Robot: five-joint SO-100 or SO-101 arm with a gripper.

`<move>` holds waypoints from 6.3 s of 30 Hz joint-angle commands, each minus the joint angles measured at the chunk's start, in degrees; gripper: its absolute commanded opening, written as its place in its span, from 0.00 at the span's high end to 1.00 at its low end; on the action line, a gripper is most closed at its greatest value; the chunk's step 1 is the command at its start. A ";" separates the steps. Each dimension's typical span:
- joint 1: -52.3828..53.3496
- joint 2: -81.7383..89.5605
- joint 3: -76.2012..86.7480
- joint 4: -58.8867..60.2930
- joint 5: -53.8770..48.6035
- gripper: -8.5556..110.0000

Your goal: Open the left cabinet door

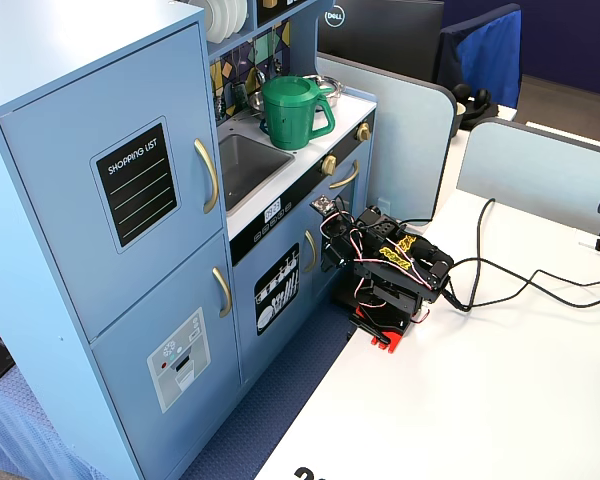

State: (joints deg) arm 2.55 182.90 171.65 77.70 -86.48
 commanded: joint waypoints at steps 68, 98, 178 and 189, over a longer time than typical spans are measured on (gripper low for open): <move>-44.74 -35.60 -50.89 -68.29 -16.61 0.83; -42.63 -50.19 -54.84 -74.97 -9.76 0.77; -65.65 -29.09 -25.58 -92.72 -39.64 0.83; -80.42 -37.62 -25.75 -102.48 -46.23 0.83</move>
State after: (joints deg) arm -73.48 148.10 147.66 -21.80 -131.22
